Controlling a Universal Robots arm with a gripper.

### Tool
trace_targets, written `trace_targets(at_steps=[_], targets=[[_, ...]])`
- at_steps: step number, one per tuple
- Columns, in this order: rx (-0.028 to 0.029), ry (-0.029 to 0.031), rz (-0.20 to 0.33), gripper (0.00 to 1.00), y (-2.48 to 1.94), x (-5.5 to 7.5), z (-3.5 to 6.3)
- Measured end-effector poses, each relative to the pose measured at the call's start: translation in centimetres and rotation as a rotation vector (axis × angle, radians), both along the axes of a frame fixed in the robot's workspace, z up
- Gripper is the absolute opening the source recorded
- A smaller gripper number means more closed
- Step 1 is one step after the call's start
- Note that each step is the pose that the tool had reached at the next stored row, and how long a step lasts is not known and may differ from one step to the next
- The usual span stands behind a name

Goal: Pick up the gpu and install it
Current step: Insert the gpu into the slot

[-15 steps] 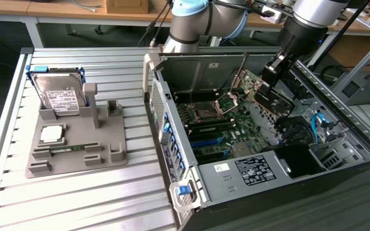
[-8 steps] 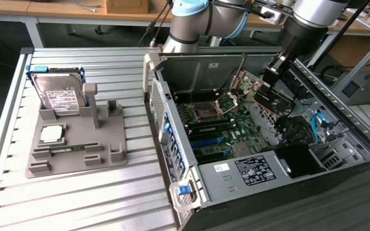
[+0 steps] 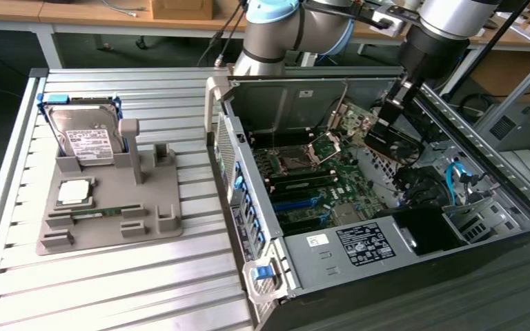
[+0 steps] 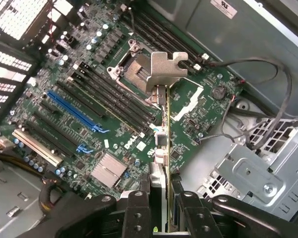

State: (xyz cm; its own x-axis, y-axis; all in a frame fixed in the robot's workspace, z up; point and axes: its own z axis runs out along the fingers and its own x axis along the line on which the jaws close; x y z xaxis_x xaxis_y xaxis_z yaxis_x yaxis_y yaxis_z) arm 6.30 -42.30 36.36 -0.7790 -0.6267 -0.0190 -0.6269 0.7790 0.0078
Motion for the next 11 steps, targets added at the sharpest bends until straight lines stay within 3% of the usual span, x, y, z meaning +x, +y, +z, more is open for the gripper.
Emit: trace_targets(at_steps=[11], targets=[[0.0004, 0.0, 0.079, 0.27, -0.02, -1.1, -0.01]])
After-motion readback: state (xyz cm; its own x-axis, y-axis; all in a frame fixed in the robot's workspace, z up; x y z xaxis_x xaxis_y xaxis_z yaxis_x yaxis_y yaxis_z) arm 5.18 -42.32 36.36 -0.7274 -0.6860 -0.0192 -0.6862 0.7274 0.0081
